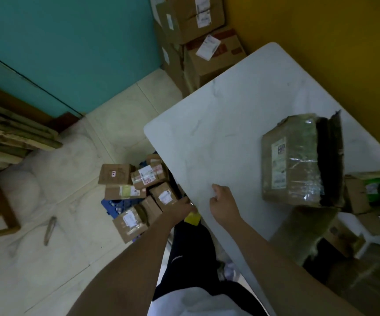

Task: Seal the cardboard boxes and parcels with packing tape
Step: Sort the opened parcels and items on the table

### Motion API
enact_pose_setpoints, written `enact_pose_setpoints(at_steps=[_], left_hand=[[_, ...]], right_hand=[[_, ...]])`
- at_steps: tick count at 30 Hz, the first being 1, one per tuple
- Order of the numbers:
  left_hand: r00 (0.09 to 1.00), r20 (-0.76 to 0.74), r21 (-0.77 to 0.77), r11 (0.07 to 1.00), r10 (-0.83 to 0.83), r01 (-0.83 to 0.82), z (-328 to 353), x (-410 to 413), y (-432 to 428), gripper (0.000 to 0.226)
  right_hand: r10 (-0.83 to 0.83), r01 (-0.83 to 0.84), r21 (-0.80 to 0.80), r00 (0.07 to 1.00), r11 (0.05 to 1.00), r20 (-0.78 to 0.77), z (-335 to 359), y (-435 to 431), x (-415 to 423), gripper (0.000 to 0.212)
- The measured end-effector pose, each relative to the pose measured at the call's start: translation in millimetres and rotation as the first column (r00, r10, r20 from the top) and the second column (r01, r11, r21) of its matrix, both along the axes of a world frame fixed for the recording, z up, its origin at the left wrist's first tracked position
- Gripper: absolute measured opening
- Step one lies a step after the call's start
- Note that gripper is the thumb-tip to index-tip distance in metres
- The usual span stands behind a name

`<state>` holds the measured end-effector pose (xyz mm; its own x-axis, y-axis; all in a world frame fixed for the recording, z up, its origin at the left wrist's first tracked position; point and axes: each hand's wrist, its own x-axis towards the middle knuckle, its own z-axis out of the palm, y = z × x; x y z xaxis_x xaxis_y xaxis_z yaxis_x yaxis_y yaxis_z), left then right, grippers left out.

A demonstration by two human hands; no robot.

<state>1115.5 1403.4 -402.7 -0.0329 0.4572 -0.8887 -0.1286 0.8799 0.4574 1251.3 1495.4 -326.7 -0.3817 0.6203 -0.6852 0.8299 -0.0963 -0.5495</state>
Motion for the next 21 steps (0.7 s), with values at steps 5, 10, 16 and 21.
enact_pose_setpoints(at_steps=[5,10,16,21], left_hand=[[0.995,-0.102,-0.048,0.999,0.001,-0.006,25,3,-5,0.039],[0.973,-0.170,-0.089,0.986,-0.155,0.142,55,-1,4,0.025],[0.970,-0.207,-0.188,0.979,-0.123,0.084,92,-2,26,0.041],[0.932,-0.320,-0.137,0.982,-0.167,0.129,108,9,41,0.034]], right_hand=[[0.015,-0.014,-0.049,0.999,0.999,0.034,-5,-5,6,0.041],[0.037,-0.021,-0.223,0.997,0.975,0.065,-25,-24,11,0.029],[-0.351,0.378,-0.500,0.924,0.779,0.153,1,-36,6,0.040],[-0.701,0.564,-0.705,0.701,0.431,0.132,14,-31,0,0.039]])
